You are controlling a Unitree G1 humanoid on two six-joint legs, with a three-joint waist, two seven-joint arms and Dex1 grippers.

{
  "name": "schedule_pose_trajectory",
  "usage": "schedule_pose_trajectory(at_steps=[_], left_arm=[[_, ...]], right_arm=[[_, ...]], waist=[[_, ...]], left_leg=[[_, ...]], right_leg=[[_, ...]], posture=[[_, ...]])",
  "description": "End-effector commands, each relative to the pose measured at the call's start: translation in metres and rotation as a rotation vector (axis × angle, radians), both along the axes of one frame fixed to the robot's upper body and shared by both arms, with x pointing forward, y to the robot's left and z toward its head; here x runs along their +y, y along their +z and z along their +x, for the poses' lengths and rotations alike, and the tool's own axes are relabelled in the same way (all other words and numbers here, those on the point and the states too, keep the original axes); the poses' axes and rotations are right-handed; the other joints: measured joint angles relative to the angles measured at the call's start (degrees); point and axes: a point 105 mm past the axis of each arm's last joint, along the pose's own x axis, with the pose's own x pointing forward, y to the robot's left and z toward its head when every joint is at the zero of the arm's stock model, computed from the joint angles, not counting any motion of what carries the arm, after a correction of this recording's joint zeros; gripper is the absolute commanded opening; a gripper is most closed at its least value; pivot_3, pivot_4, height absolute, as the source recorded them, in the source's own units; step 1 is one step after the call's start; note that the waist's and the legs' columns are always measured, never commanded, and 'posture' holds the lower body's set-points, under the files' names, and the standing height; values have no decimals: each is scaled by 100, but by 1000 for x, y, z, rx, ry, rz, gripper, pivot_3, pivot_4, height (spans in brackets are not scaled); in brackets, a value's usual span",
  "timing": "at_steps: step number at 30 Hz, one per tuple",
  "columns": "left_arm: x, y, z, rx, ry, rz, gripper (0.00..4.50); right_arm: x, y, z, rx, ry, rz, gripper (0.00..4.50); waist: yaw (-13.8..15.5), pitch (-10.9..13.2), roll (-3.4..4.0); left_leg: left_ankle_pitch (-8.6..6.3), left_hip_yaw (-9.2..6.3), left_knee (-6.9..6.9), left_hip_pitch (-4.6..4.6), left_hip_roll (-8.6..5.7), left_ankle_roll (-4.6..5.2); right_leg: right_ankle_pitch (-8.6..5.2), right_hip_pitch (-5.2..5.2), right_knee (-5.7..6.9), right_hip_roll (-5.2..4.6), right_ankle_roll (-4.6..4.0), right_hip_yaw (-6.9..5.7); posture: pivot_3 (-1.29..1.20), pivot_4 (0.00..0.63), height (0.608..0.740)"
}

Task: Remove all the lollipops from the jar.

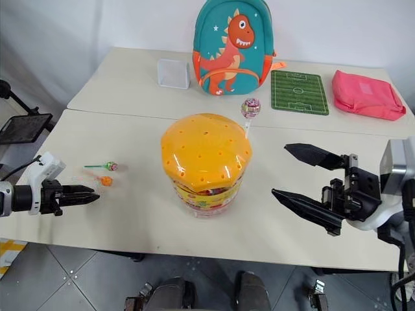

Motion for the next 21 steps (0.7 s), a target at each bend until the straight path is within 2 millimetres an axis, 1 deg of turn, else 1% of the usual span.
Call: schedule_pose_trajectory(at_steps=[1,3,4,5,6,7,8,11,13,14,16,18,21], left_arm=[[5,21,2,-67,9,-12,2716],[6,25,-1,-71,-9,-18,3335],[6,30,-7,-56,-44,-42,3658],[11,44,-14,-63,-69,-67,3925],[14,55,-19,-70,-87,-84,3925],[12,66,-25,-115,-168,-86,3925],[4,81,-26,-176,-213,-157,3925],[-31,129,-23,-416,-335,-437,3925],[-47,149,-26,-514,-395,-543,3925],[-53,155,-28,-543,-420,-586,3925],[-66,160,-33,-567,-462,-642,3925],[-76,157,-36,-587,-488,-629,3925],[-85,153,-38,-665,-529,-605,3925]], right_arm=[[-4,7,-4,-14,-15,-4,4500],[-6,6,-3,-1,-30,-11,4500],[-7,3,-2,28,-35,-27,4500],[-10,5,5,80,-59,-25,4500],[-13,6,10,116,-77,-24,4500],[-13,8,13,127,-86,-30,4500],[-12,9,16,127,-85,-38,4500],[-6,9,19,124,-52,-55,4500],[-1,12,23,114,-40,-33,4500],[2,15,25,112,-34,-14,4500],[7,17,30,113,-28,2,4500],[13,17,33,104,-9,-8,4500],[21,20,40,93,17,5,4500]], waist=[[7,0,0],[15,0,0],[15,0,0],[6,0,0],[0,0,-1],[-14,1,-1],[-20,1,-1],[45,-2,18],[57,-4,18],[36,-6,15],[6,-6,12],[-41,-6,12],[-106,-6,12]], left_leg=[[0,1,0,0,0,0],[0,1,0,-1,0,0],[0,1,0,-1,0,-1],[-1,2,1,-1,0,-1],[-1,4,1,-2,0,-2],[-1,9,1,-4,2,-2],[-1,12,1,-3,4,-2],[-2,13,2,-2,5,-2],[-2,-3,12,-5,2,-2],[-2,-6,14,-7,1,-2],[-2,-5,17,-7,1,-2],[-3,-3,15,-6,1,-4],[-3,-3,11,-4,4,-6]], right_leg=[[0,0,0,0,0,1],[0,0,0,0,0,2],[0,0,0,0,0,2],[0,-1,0,0,0,2],[0,-4,1,0,-1,3],[-1,-8,1,0,-1,4],[-2,-9,1,1,-3,5],[-3,-8,0,1,-4,7],[-2,1,3,-3,-3,7],[0,2,4,-3,0,7],[0,1,7,-3,0,7],[0,-2,8,-2,1,9],[0,-2,7,3,0,8]], posture=[[0,150,740],[0,150,740],[0,150,740],[0,150,740],[0,150,740],[0,150,740],[0,150,740],[0,150,740],[0,150,740],[0,150,740],[0,150,740],[0,150,740],[0,150,740]])
